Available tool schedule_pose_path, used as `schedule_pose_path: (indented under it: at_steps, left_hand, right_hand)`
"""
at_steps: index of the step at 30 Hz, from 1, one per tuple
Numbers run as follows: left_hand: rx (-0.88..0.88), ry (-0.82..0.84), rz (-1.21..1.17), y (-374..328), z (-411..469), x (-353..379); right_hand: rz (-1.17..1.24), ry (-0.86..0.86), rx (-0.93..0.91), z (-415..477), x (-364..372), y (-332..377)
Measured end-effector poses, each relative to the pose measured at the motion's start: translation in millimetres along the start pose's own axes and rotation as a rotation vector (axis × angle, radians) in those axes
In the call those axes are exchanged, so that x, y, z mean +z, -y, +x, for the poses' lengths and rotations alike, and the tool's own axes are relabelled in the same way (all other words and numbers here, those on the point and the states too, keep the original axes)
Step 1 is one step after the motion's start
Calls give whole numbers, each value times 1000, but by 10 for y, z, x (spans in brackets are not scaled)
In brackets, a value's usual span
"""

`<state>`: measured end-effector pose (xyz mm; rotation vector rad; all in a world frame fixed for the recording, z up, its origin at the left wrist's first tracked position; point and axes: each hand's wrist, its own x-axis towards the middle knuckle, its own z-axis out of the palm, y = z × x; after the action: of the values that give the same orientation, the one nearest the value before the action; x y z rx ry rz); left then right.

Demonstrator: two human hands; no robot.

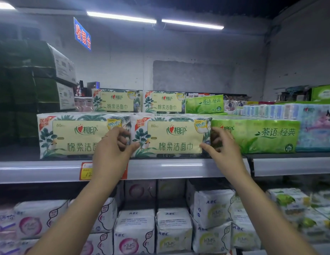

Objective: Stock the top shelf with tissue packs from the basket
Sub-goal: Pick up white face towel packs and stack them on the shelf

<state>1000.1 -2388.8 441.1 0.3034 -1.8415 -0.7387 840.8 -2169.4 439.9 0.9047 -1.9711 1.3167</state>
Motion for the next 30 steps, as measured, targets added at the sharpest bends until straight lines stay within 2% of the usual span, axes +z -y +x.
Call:
schedule_pose_path:
  at_steps: [7, 20, 26, 30]
  left_hand:
    - [-33, -1, 12, 6, 57, 14]
    - [-75, 118, -55, -56, 54, -59]
    - [-176, 126, -233, -132, 79, -180]
    - [-188, 113, -282, -148, 34, -276]
  right_hand:
    - [51, -5, -14, 32, 20, -9]
    - [-3, -4, 34, -26, 15, 83]
    - [-114, -40, -83, -125, -36, 204]
    - [-76, -52, -85, -125, -77, 332]
